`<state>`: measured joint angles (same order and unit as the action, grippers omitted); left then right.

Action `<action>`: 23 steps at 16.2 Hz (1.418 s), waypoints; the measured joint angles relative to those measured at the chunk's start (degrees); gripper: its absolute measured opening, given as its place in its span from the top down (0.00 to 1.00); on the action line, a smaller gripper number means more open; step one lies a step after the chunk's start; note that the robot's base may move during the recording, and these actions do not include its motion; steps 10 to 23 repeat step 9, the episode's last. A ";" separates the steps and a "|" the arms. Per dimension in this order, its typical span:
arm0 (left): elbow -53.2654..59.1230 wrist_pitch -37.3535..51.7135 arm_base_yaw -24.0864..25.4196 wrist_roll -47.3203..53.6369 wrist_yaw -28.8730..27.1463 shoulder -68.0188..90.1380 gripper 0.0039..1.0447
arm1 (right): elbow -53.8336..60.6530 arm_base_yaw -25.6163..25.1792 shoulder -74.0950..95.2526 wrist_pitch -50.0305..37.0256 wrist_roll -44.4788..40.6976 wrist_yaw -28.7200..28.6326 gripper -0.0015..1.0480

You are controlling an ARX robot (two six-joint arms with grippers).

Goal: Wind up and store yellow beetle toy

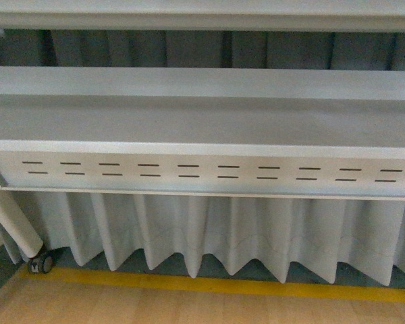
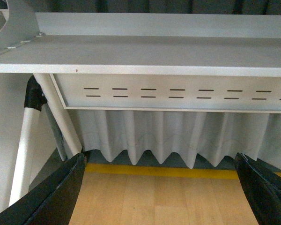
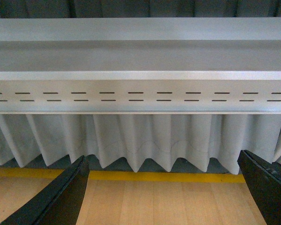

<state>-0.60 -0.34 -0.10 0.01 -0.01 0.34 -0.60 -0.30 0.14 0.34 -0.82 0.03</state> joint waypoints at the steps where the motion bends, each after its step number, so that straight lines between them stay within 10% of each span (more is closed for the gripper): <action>1: 0.00 0.00 0.00 0.00 0.00 0.00 0.06 | 0.00 0.00 0.00 -0.02 0.00 0.00 0.06; 23: 0.00 0.00 0.00 0.00 0.00 0.00 0.06 | 0.00 0.00 0.00 -0.02 0.00 0.00 0.06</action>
